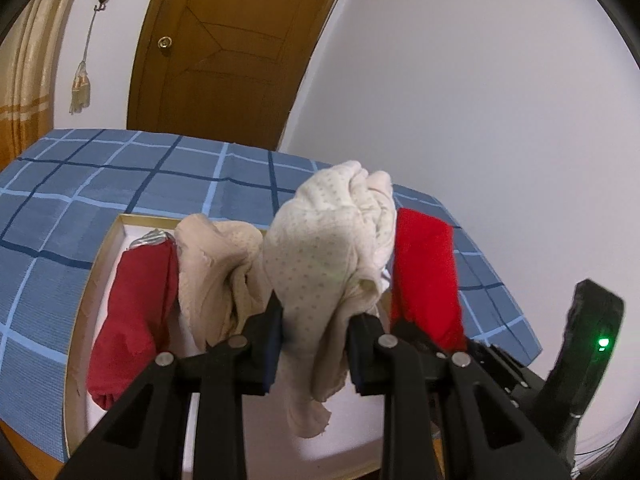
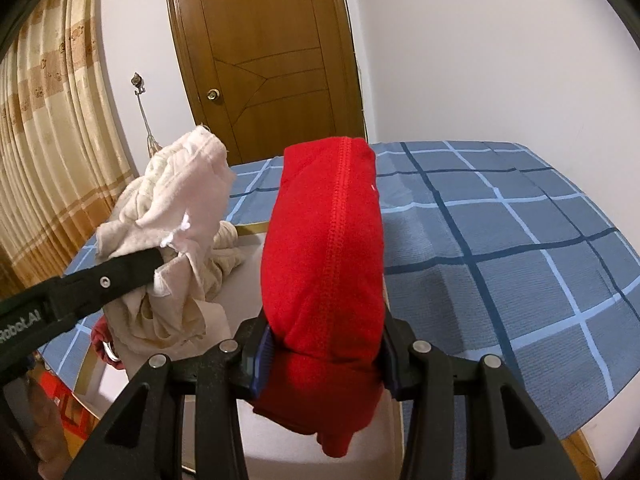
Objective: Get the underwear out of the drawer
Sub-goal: 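Lower both items into the tray beside the others and open both grippers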
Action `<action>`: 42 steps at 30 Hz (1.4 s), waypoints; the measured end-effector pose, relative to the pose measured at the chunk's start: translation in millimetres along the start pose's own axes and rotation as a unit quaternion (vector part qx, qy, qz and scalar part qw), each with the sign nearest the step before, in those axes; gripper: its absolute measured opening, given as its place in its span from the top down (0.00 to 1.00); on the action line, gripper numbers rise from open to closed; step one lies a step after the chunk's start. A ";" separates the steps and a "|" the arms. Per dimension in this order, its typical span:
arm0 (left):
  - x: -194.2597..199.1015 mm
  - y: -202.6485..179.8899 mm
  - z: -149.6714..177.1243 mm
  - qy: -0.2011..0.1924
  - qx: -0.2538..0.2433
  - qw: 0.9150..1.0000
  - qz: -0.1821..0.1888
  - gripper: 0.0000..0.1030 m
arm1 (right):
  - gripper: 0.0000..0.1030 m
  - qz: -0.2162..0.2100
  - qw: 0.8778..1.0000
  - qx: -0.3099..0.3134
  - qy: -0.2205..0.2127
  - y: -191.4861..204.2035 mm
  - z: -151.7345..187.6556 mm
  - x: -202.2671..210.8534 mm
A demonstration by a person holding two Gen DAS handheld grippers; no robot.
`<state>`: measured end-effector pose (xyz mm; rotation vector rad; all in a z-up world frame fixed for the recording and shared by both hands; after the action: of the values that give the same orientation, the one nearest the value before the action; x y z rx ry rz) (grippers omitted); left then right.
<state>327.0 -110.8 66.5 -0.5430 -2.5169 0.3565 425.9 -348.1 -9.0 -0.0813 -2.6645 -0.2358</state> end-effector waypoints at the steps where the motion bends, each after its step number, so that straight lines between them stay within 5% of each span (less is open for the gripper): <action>1: -2.6 -0.7 0.4 0.000 -0.005 1.000 -0.007 0.75 | 0.55 -0.001 1.000 -0.002 0.001 0.0 -1.2 -1.2; 17: -58.7 0.8 15.0 0.029 -0.046 0.996 -0.077 0.76 | 0.55 -0.003 0.995 -0.010 0.099 -3.8 3.2 -67.0; 23: -73.7 2.6 25.4 0.034 -0.072 0.991 -0.108 0.74 | 0.53 -0.006 0.995 -0.014 0.100 -10.6 6.5 -76.4; 33: -68.4 7.0 23.2 0.037 -0.063 0.990 -0.121 0.51 | 0.53 -0.047 0.992 -0.064 0.101 -20.8 9.5 -76.5; 42: -45.0 -0.2 16.3 0.011 -0.113 0.978 -0.173 0.20 | 0.51 -0.056 0.994 -0.064 0.067 -22.5 11.4 -61.2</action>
<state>352.9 -133.3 33.1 -0.1805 -2.5831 -0.0668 473.2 -369.3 -50.2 0.0431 -2.5208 -0.4336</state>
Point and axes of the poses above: each gripper's, at about its wrist camera, not at the fingertips, and x roughly against the way its jaws point, y to its left, z to its underside, the point moved 3 cm from there along -x, roughly the way its jaws point, and after that the axes turned 10 degrees about -y, right-handed, at the moved point
